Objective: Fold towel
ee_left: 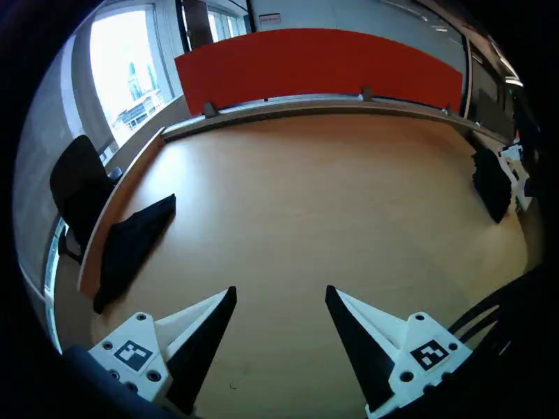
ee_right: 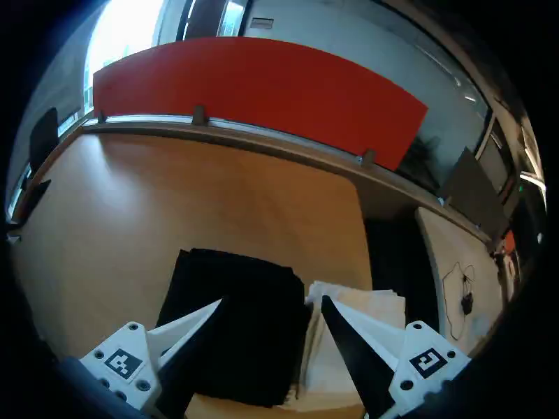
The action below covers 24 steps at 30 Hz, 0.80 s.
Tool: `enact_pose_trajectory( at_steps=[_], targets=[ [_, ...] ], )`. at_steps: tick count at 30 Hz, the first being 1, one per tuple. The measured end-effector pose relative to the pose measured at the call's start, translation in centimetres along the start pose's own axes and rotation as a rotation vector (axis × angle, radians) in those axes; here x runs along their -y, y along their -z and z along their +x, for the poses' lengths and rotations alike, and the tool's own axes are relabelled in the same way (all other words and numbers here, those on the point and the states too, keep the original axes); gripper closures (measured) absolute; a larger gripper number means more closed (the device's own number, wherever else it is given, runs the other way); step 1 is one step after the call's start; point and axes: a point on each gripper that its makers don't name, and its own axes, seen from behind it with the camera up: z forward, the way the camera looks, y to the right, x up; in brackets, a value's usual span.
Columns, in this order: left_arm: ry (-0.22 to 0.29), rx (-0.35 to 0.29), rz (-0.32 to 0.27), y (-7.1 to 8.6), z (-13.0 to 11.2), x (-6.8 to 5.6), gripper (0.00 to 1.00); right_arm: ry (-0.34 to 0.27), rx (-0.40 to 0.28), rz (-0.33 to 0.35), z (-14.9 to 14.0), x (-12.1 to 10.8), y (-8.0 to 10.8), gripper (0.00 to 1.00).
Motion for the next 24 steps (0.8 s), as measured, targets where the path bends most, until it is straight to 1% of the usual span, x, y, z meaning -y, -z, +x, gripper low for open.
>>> enact_pose_trajectory(
  at_steps=[8, 17, 20, 24],
  targets=[
    [0.002, -0.021, -0.005, 0.3, 0.4, 0.5, 0.06, -0.036, -0.024, -0.006, -0.4, 1.0, 1.8, 0.0],
    [0.024, -0.05, -0.015, 0.5, 1.3, 0.8, 0.06, -0.133, -0.085, -0.034, -1.0, 2.0, 3.9, 0.0],
    [0.028, -0.058, -0.016, 0.7, 1.5, 1.0, 0.06, -0.155, -0.106, -0.048, -1.3, 2.4, 4.5, 0.0],
    [0.027, -0.066, -0.012, 0.8, 1.9, 1.4, 0.06, -0.169, -0.146, -0.089, -1.2, 2.4, 5.3, 0.0]
  ],
)
